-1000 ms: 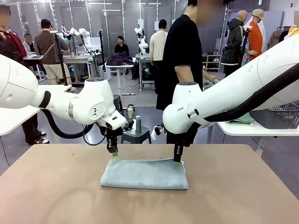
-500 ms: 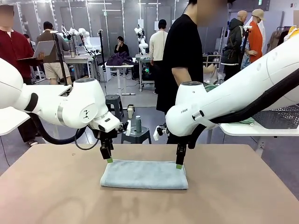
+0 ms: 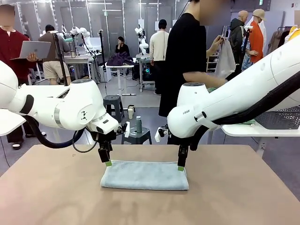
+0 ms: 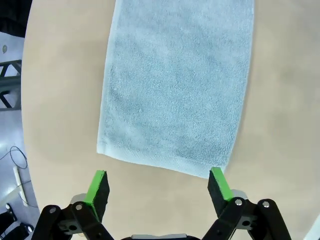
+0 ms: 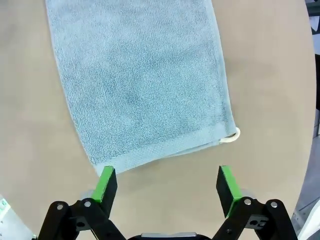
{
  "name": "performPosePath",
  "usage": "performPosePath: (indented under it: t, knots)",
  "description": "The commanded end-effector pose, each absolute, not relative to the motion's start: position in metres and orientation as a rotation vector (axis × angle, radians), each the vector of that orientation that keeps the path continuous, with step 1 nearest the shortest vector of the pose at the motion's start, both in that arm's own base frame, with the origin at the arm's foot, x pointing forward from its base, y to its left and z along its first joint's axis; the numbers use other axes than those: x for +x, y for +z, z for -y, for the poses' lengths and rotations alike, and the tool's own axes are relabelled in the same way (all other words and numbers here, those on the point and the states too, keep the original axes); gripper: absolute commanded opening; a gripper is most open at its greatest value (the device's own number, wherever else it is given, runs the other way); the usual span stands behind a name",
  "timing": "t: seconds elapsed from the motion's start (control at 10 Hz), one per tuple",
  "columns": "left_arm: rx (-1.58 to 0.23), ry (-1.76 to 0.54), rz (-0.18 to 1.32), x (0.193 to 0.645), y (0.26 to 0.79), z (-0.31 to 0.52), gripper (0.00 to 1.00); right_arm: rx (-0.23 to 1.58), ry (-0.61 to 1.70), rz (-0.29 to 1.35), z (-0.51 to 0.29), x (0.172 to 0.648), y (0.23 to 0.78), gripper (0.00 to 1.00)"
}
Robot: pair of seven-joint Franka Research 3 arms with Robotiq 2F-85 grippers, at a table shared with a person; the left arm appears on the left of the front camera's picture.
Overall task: Fold the towels and place them in the basket.
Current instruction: When a person lays out a Towel with hook on the table, fold it in half twice.
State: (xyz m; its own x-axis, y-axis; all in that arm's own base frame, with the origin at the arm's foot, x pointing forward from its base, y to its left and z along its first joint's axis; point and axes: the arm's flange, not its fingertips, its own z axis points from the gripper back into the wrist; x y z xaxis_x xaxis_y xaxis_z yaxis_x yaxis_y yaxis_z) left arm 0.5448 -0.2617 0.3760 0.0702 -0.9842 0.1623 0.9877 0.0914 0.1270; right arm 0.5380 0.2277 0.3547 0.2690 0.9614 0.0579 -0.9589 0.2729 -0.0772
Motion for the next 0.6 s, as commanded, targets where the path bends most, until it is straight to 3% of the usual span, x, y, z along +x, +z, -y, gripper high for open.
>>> performPosePath:
  t: [0.0, 0.3, 0.5]
  knots:
    - [-0.011, -1.477, 0.231, 0.550, 0.377, 0.263, 1.00, -0.028, 1.298, 0.102, -0.228, 0.540, 0.355, 1.00]
    - [-0.019, -1.483, 0.227, 0.545, 0.376, 0.262, 1.00, -0.028, 1.298, 0.102, -0.228, 0.540, 0.355, 1.00]
    - [-0.035, -1.450, 0.265, 0.510, 0.388, 0.239, 1.00, 0.002, 1.193, 0.137, -0.222, 0.531, 0.382, 1.00]
